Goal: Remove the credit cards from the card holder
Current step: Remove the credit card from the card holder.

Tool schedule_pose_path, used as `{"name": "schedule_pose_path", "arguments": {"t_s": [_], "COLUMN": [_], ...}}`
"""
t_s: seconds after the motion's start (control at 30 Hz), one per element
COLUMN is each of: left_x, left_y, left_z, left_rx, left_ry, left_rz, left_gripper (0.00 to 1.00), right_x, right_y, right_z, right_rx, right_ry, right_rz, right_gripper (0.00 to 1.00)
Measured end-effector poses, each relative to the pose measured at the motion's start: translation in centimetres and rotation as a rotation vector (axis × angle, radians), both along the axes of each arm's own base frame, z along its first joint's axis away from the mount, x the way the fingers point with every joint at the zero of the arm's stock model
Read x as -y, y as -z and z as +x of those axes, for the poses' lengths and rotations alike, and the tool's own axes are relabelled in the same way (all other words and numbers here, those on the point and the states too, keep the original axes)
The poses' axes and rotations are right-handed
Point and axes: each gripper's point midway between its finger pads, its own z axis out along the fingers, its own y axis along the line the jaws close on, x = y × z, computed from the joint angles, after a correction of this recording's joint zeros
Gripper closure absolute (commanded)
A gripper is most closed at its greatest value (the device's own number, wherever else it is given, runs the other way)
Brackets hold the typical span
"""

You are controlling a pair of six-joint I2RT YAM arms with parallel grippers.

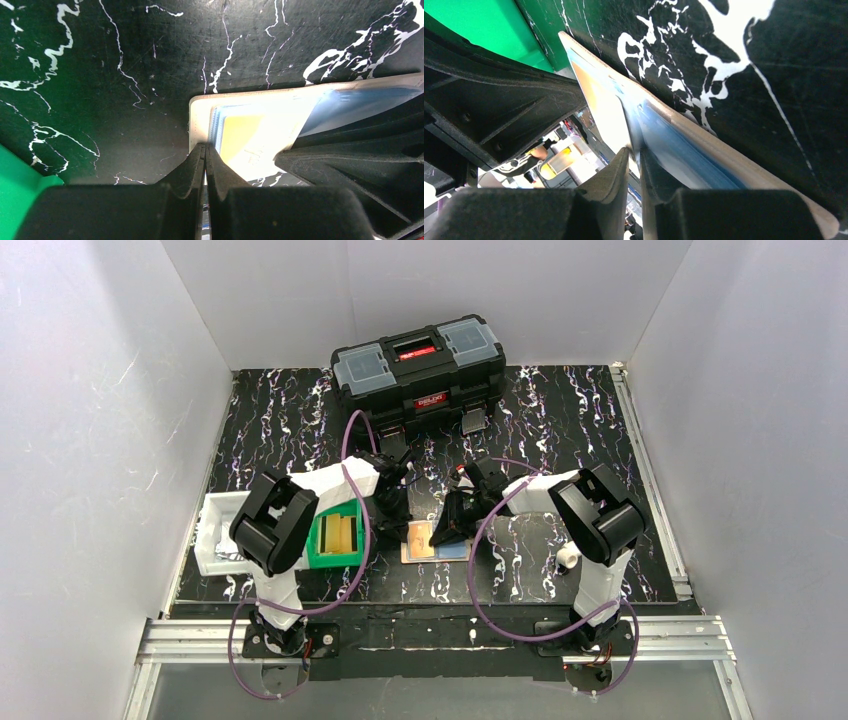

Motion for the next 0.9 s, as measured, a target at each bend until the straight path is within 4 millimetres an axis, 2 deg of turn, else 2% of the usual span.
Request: {"name": "schedule_pose_path", "arguments": {"t_s": [0.2, 0.67, 0.8, 0.9], "left_x": [0.0, -0.5, -0.5, -0.6], "left_y": [0.1, 0.4, 0.5, 0.5], "left_z": [0.0, -0.1, -0.1, -0.1], "left_rx": [-0.005, -0.008, -0.012, -0.013], "left_ry": [0.001, -0.022, -0.029, -0.030], "left_rz": [0.008, 0.034, 0.029, 0.027], "left_gripper": [1.00, 1.00, 1.00, 1.00], "right_x": [0.0, 0.8, 1.4, 1.6], "right_y": [0.1, 0.1, 0.4, 0.3], "right_z": [0.0, 0.4, 0.5, 0.6], "right_rx": [0.001, 0.046, 0.041, 0.043], "right_ry": [0.000, 0.031, 0.049, 0.053], "right_rz": [-0.001, -0.030, -0.040, -0.037], "right_gripper": [0.88, 0.90, 0.88, 0.81]}}
